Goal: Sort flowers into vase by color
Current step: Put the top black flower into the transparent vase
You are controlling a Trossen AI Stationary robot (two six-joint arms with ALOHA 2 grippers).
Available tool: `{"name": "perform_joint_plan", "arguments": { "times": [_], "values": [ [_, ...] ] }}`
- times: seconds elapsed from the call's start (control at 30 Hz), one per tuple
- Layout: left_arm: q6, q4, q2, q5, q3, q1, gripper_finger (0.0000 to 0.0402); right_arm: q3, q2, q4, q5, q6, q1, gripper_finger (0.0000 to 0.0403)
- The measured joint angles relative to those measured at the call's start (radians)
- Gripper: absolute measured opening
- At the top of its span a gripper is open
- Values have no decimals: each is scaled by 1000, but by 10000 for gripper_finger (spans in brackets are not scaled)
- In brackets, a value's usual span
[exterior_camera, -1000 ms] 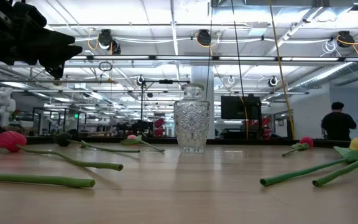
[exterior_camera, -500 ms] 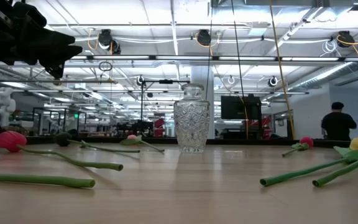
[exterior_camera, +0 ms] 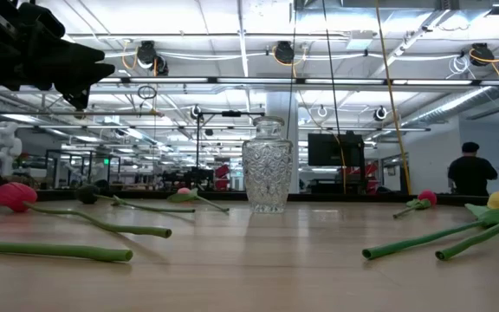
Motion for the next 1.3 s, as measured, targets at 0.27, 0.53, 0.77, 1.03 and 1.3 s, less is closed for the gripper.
{"name": "perform_joint_plan", "arguments": {
  "times": [0.27,0.53,0.77,1.03,1.3],
  "values": [
    [0,0,0,0,0,0,148,0,-5,3,-103,-43,-115,56],
    [0,0,0,0,0,0,148,0,38,17,-179,-42,-184,56],
    [0,0,0,0,0,0,148,0,87,18,-179,-43,-211,56],
    [-87,97,0,0,0,0,148,0,86,16,-177,41,-211,56],
    [-334,297,0,-4,0,0,148,0,87,13,-150,103,-211,56]
  ]
}}
